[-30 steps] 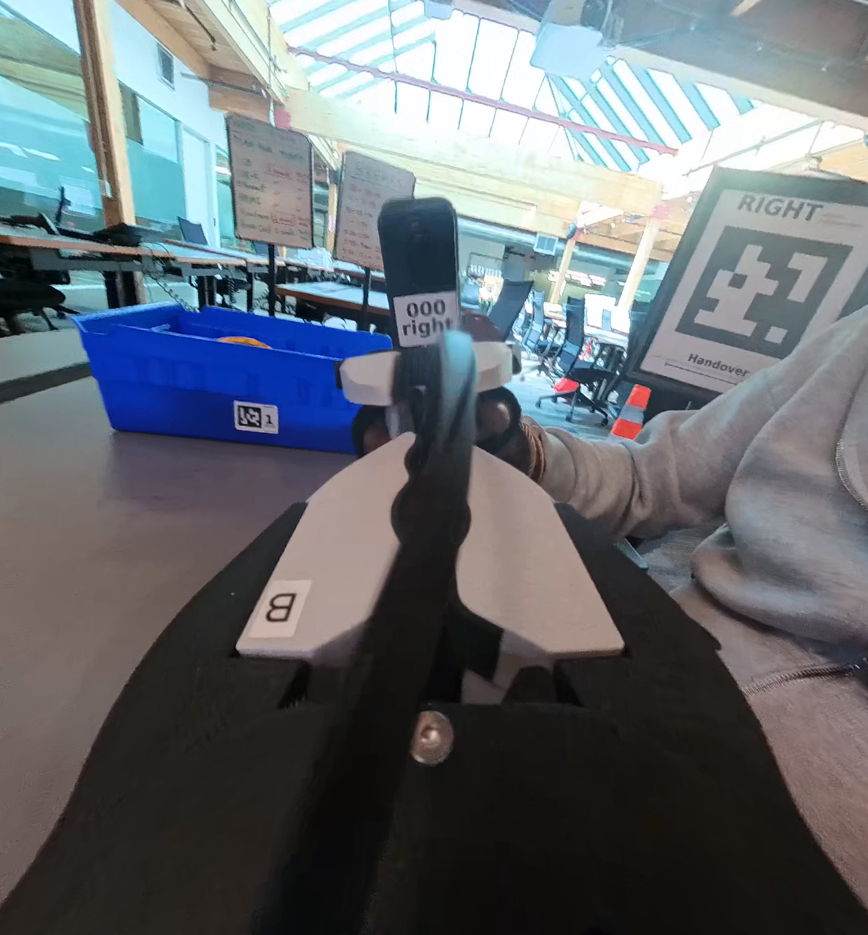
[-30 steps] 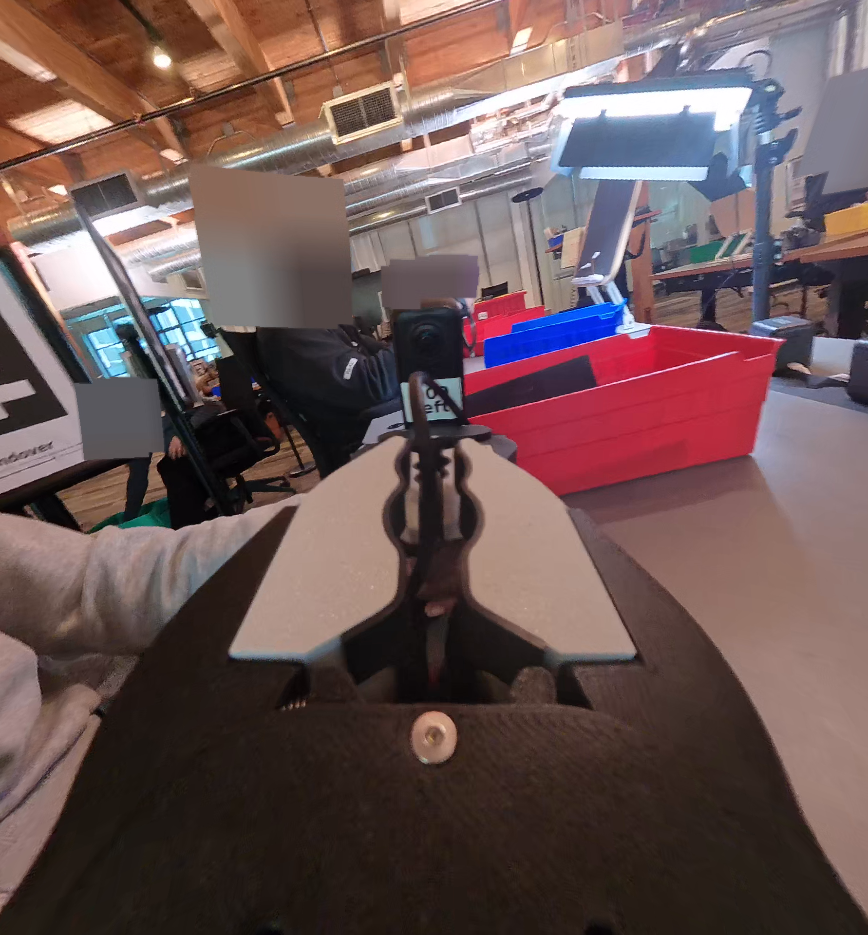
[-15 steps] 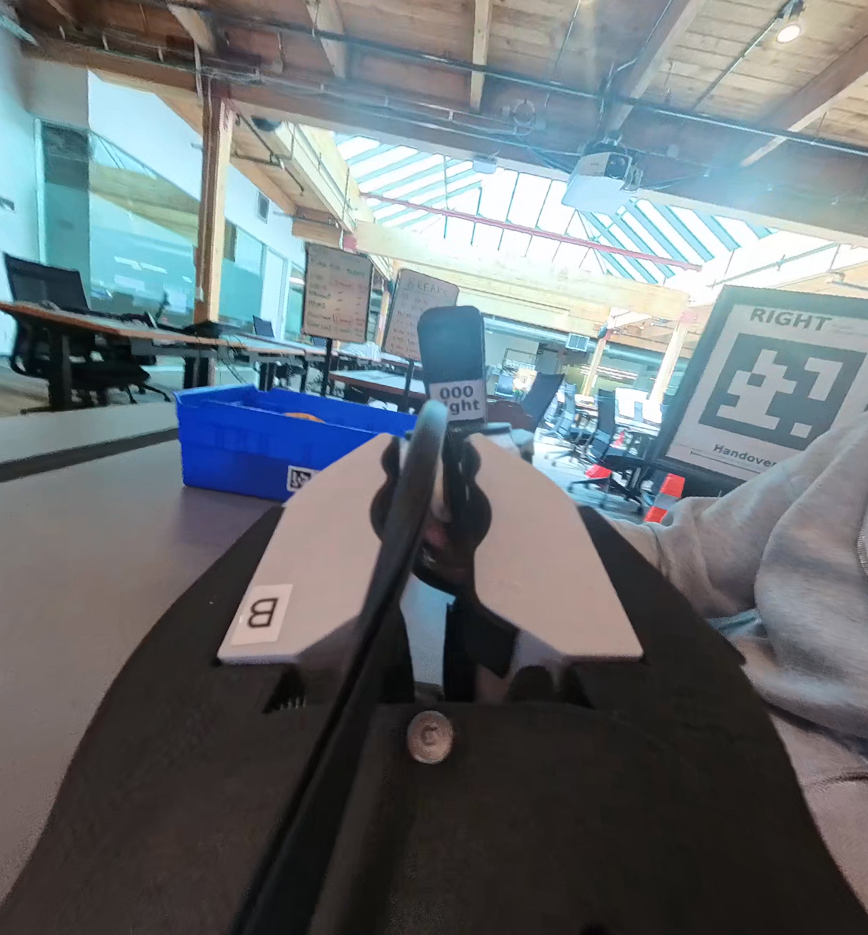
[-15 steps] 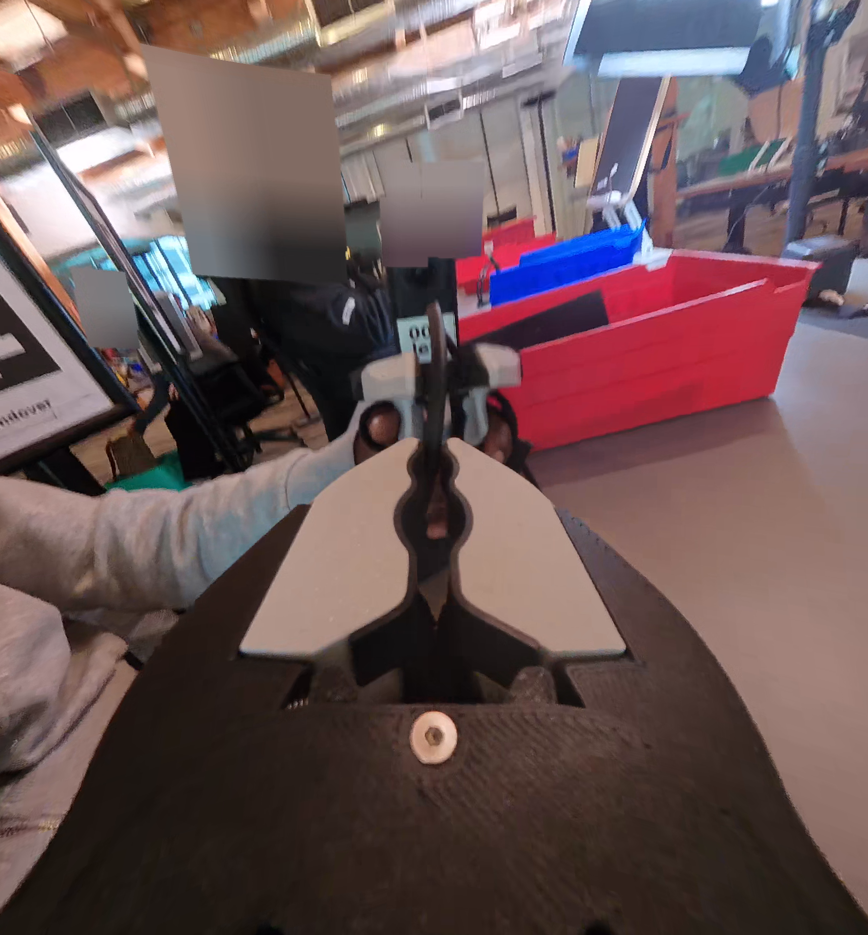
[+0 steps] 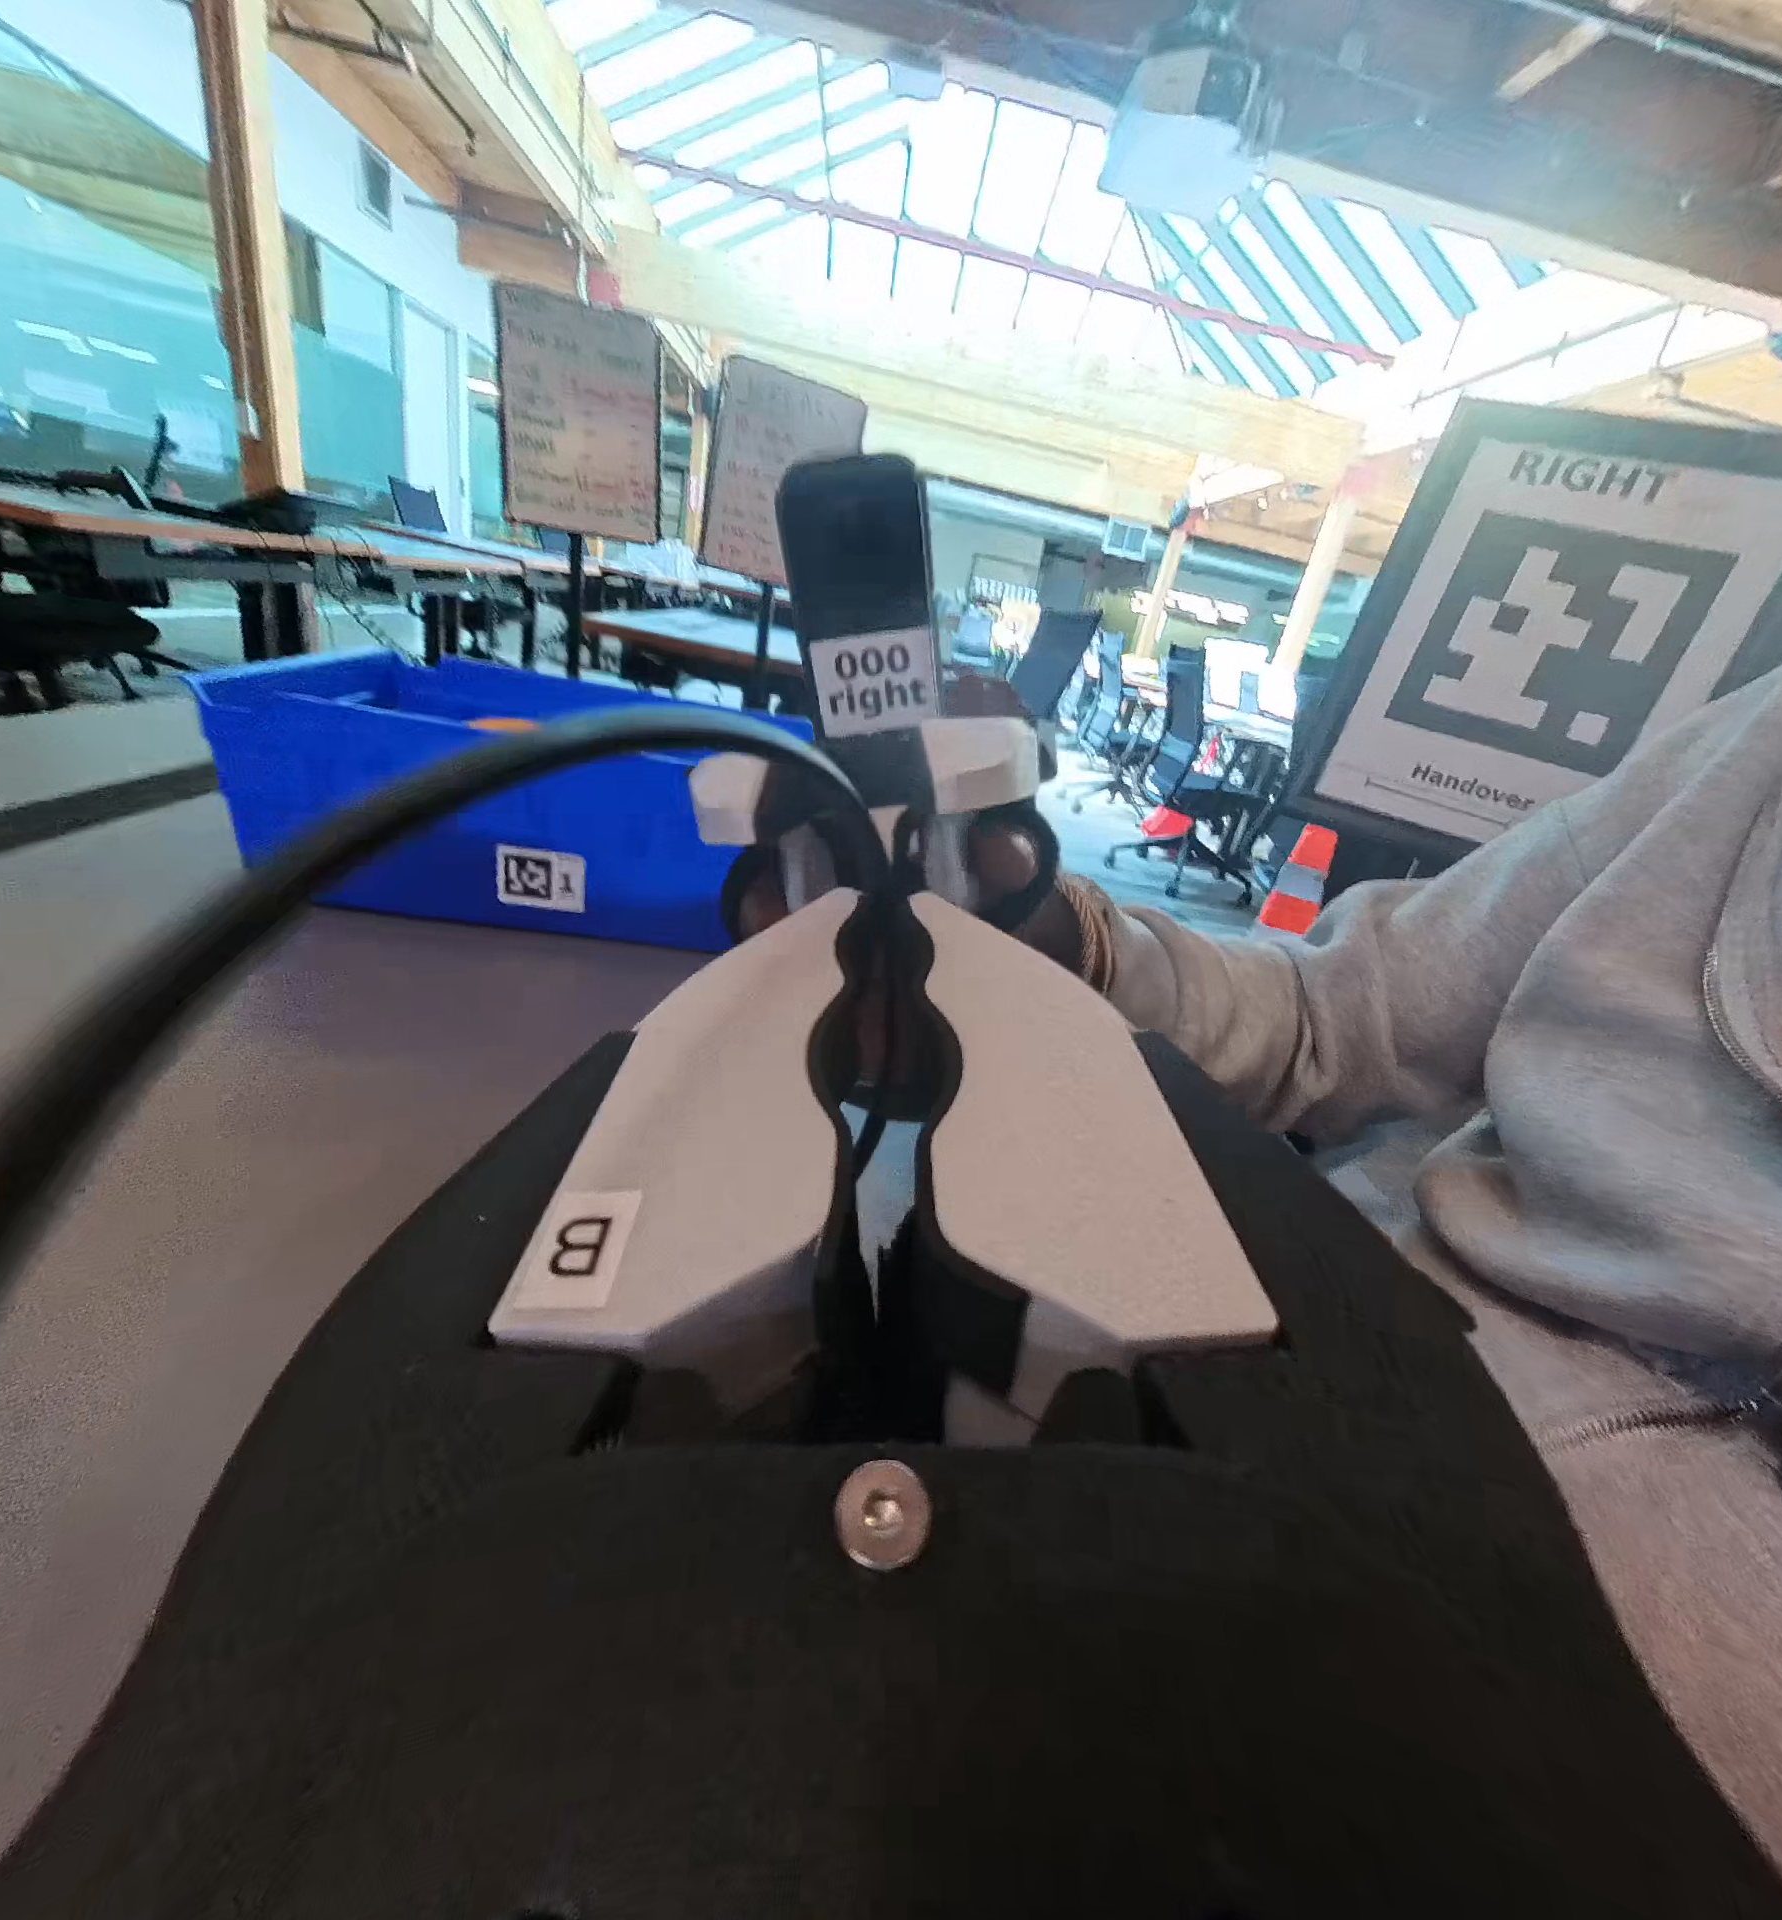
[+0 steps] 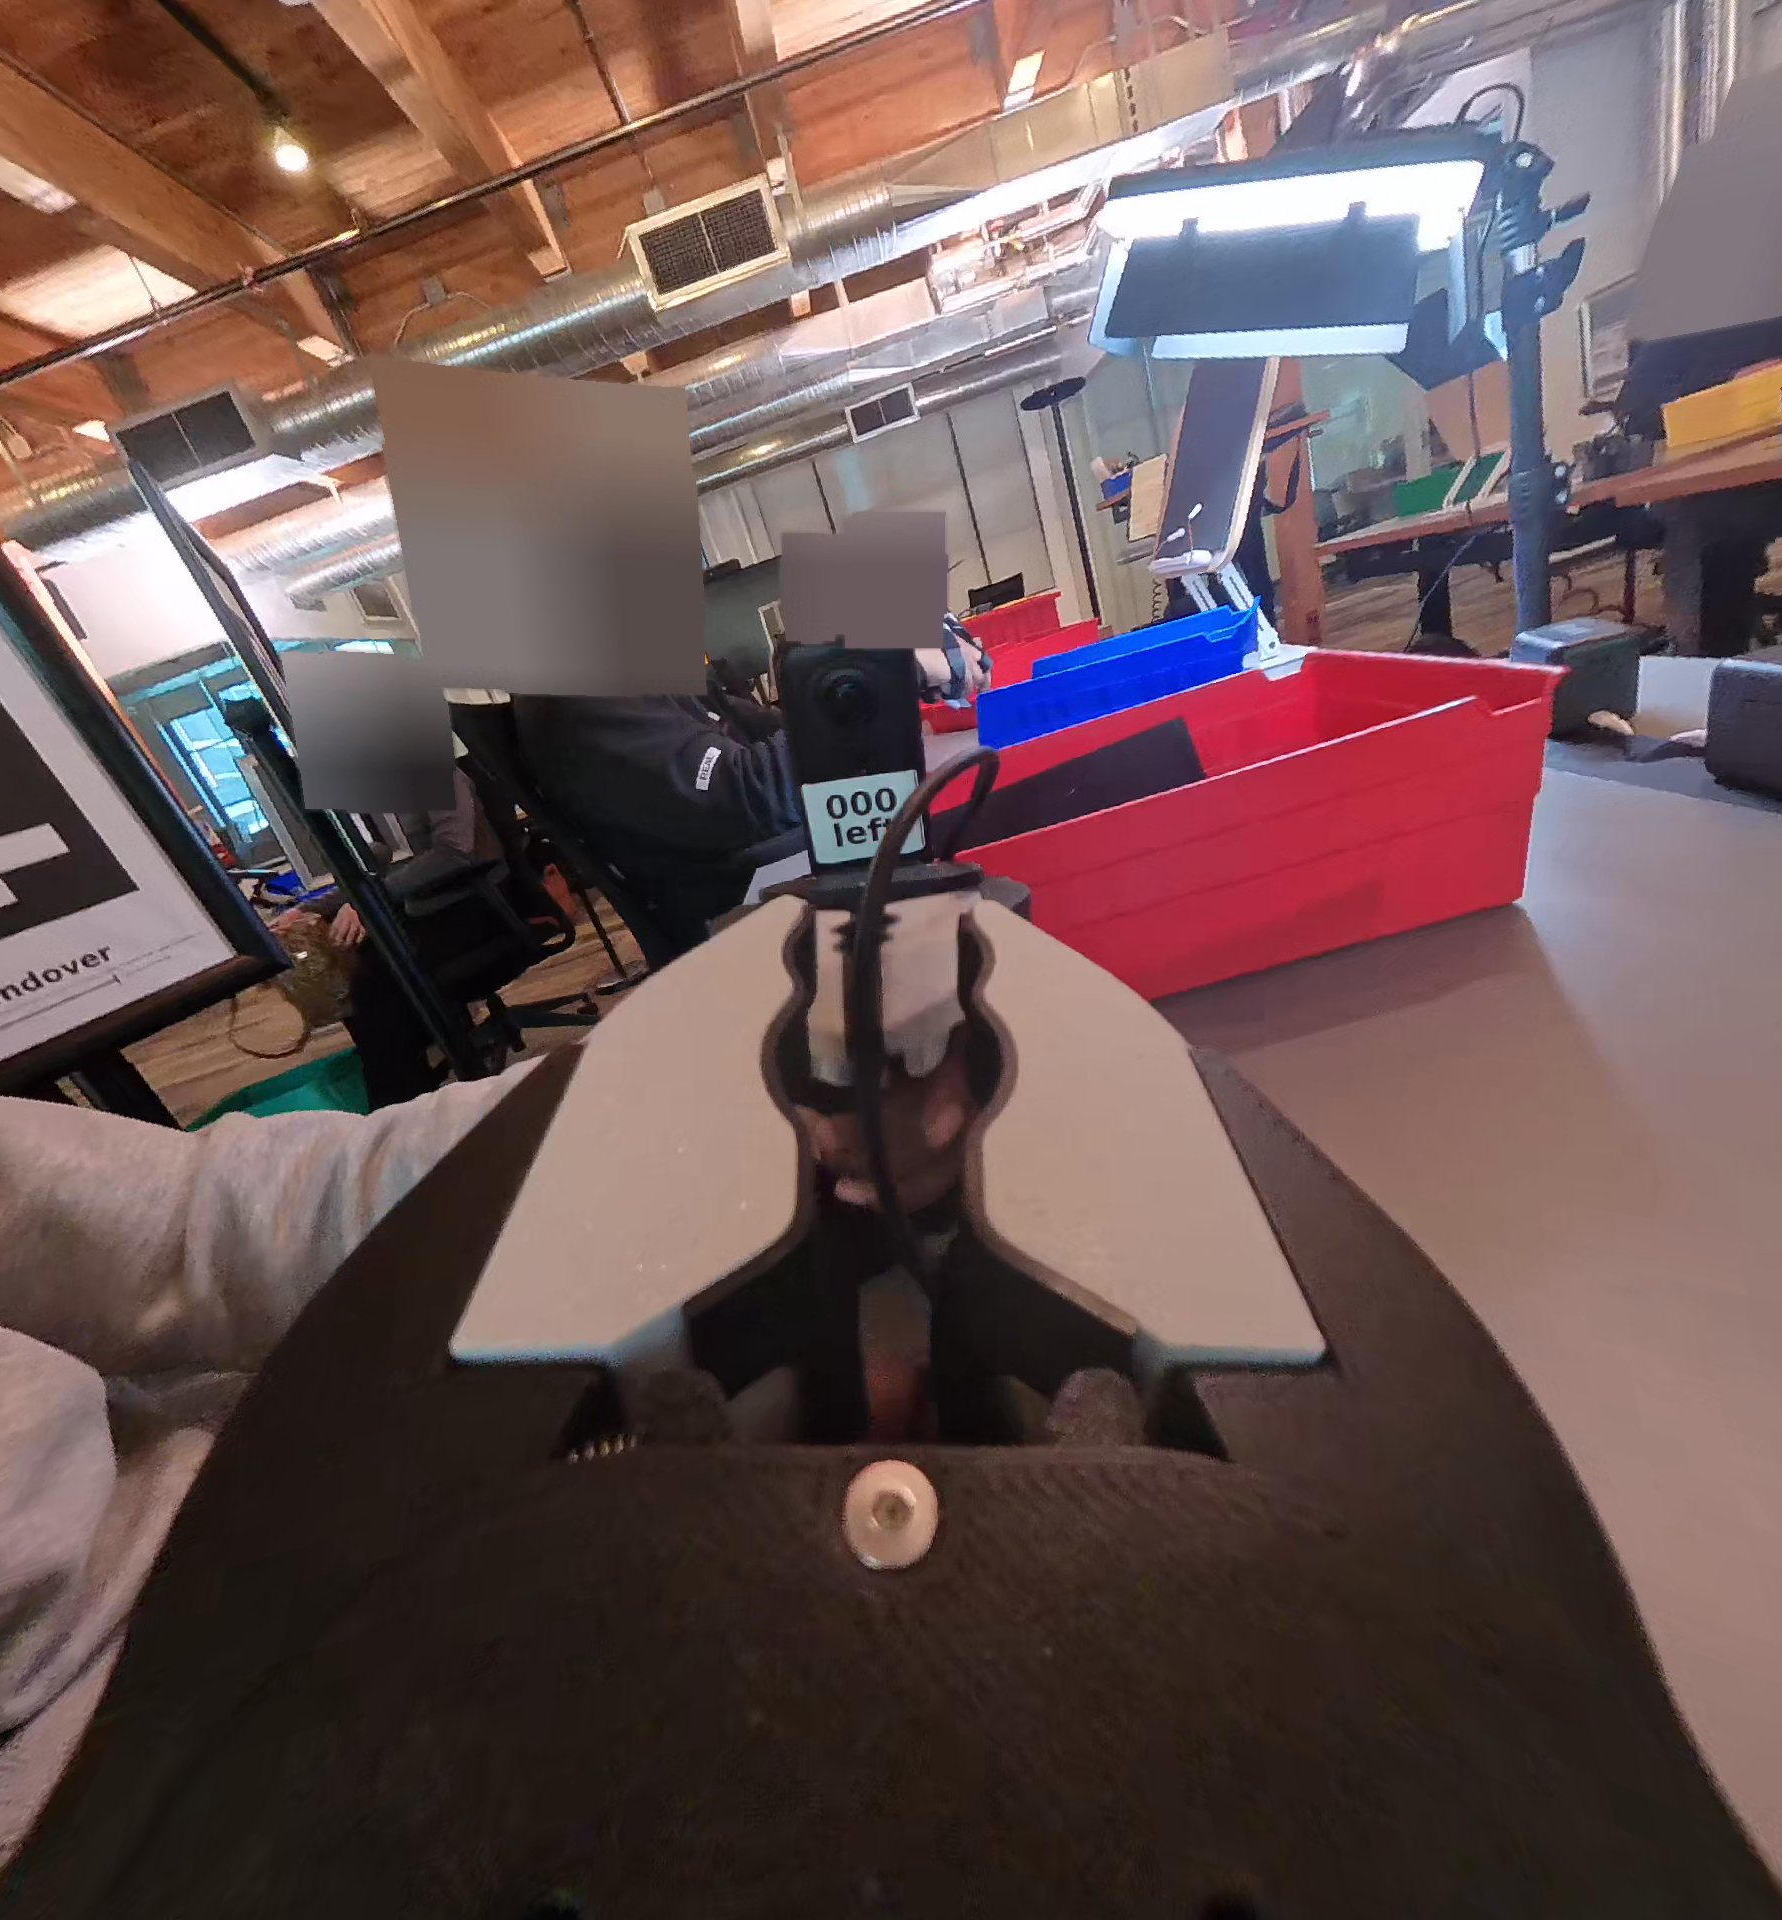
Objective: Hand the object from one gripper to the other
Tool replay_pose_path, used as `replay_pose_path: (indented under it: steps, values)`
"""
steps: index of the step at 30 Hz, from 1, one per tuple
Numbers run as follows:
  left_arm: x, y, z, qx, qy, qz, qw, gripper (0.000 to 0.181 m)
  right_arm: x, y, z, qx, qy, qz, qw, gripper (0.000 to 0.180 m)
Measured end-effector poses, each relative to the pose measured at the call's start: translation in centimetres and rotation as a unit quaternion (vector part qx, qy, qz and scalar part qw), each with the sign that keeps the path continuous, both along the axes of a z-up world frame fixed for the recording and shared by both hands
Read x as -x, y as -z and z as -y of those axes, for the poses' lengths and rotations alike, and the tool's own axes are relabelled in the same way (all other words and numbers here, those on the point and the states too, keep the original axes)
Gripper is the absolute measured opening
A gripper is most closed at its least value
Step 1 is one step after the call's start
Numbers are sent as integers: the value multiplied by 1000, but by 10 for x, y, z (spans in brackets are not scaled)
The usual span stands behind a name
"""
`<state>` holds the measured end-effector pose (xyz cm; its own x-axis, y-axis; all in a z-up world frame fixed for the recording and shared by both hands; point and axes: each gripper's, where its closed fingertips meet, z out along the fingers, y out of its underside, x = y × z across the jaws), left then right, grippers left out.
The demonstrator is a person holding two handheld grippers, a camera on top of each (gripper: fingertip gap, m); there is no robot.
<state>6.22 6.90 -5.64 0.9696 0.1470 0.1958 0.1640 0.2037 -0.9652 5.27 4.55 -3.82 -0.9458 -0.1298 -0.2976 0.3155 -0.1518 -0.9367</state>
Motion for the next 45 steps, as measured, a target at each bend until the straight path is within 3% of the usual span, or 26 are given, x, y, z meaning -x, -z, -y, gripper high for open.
replay_pose_path:
  steps: [6, 8, 11, 13, 16, 18, 20, 23, 26, 30, 32, 33, 36, 39, 41, 43, 45]
  values:
    - [4, -23, 21, -82, -12, 7, 997, 3, -11, 26, 6, -91, -51, -5, 995, 32]
    - [3, -21, 19, -75, -7, 12, 997, 3, -16, 34, 11, -111, -55, -31, 992, 5]
    - [3, -21, 17, -76, -10, 11, 997, 13, -20, 31, 11, -99, -53, -55, 992, 4]
    - [2, -16, 13, -57, -6, 11, 998, 30, -17, 21, 7, -69, -49, -36, 996, 4]
    - [-5, -3, 1, -1, 8, -7, 1000, 36, -10, 8, 1, -24, -44, -1, 999, 4]
    - [-6, 11, -7, 49, 9, -15, 999, 29, -9, 3, -1, -7, -43, 6, 999, 4]
    - [-6, 16, -10, 62, 10, -21, 998, 4, -10, 3, 0, -5, -46, 4, 999, 4]
    - [-6, 9, -6, 38, 15, -8, 999, 3, -7, 1, 0, -1, -35, 6, 999, 7]
    - [-1, -9, 8, -24, 0, -2, 1000, 3, -3, -1, -3, 0, -20, 1, 1000, 29]
    - [-1, -23, 18, -83, 10, 13, 996, 3, -14, 25, 9, -80, -42, -30, 995, 36]
    - [-2, -20, 14, -72, 14, 18, 997, 4, -22, 36, 17, -105, -56, -47, 992, 27]
    - [-3, -17, 12, -64, 17, 18, 998, 4, -24, 37, 20, -107, -55, -57, 991, 11]
    - [-1, -16, 11, -57, 6, 14, 998, 22, -27, 32, 18, -95, -58, -73, 991, 5]
    - [-7, -12, 7, -34, 22, 5, 999, 37, -21, 12, 8, -37, -57, -29, 997, 4]
    - [-13, -1, -1, 6, 40, 1, 999, 33, -16, 1, 1, -3, -60, 0, 998, 4]
    - [-14, 10, -8, 41, 40, -7, 998, 8, -16, -1, -1, 5, -66, 10, 998, 4]
    - [-15, 11, -8, 43, 49, -5, 998, 5, -18, 1, 1, -3, -66, -1, 998, 5]
